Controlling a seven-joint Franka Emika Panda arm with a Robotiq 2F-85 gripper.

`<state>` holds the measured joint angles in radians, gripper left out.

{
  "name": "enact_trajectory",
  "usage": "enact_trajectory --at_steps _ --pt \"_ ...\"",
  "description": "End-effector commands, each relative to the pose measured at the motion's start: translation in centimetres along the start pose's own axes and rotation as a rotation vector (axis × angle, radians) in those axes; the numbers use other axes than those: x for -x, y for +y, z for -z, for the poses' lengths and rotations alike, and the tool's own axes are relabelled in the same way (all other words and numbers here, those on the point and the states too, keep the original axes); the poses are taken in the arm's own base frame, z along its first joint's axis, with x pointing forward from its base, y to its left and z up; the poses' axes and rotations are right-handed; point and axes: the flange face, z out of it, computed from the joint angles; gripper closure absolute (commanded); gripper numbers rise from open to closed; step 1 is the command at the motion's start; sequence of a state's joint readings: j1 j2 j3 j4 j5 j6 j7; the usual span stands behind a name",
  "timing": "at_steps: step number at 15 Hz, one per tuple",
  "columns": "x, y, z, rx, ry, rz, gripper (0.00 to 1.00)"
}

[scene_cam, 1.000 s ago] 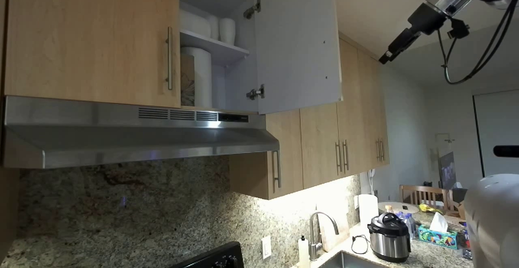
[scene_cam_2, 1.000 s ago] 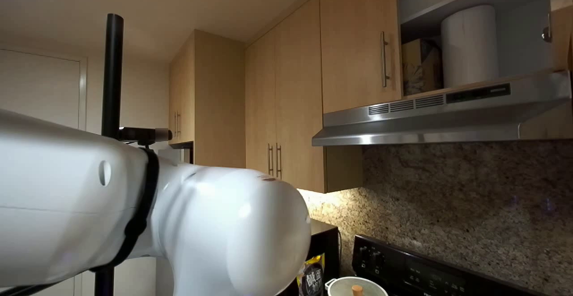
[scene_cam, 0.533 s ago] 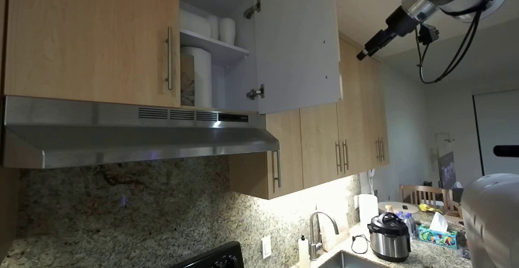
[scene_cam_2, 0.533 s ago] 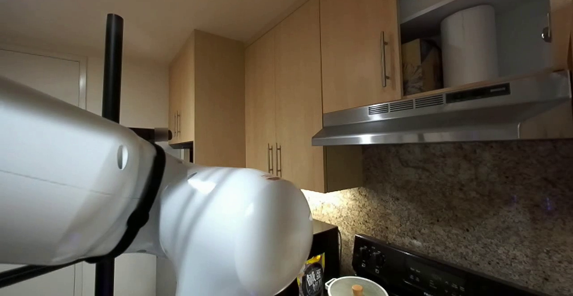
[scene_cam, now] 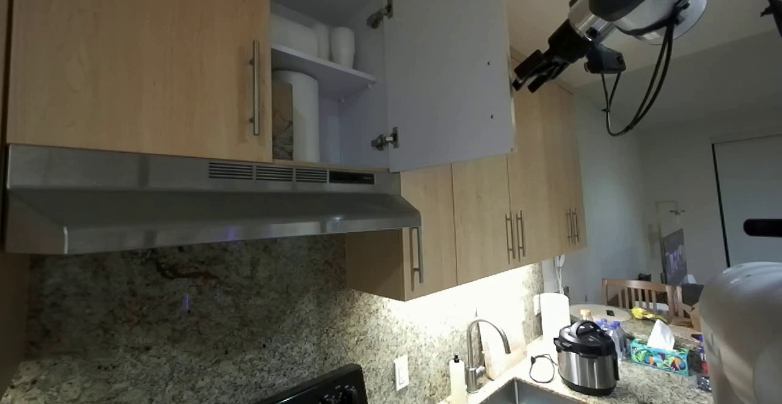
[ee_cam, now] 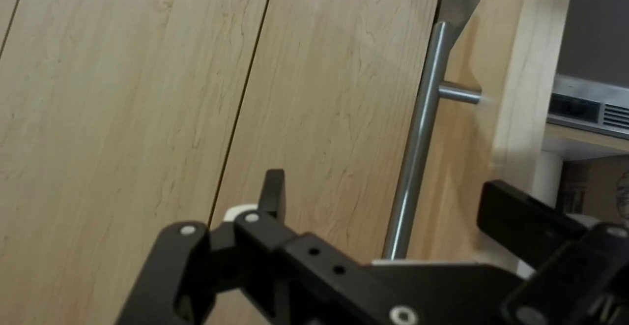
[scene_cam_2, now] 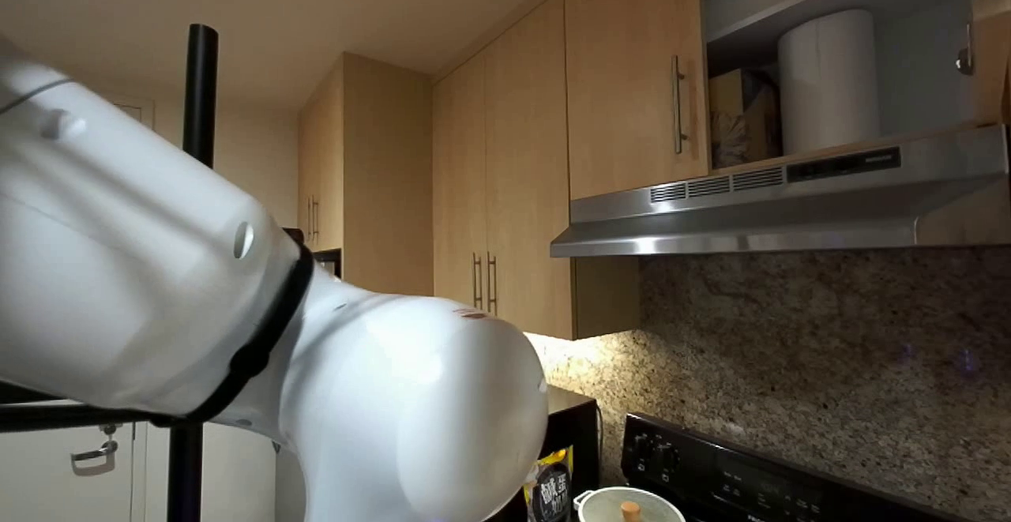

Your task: Fully close the cupboard

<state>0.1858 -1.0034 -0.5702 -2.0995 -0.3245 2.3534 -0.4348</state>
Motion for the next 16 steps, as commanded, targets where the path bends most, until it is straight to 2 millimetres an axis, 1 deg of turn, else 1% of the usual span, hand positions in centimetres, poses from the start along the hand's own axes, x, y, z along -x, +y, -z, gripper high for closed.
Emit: enact_trajectory --at_steps 1,6,10,16 --pt "-1.3 -2.0 -1.2 0.04 -0.01 -0.066 0.0" --pt "-2.4 -6.5 -0.7 0.046 -0.013 -0.048 0.0" --pt "-3.1 -9.9 -0.2 0.017 0.001 -0.038 0.0" --pt "-4.9 -14.4 -0.9 0.026 0.018 -0.014 0.0"
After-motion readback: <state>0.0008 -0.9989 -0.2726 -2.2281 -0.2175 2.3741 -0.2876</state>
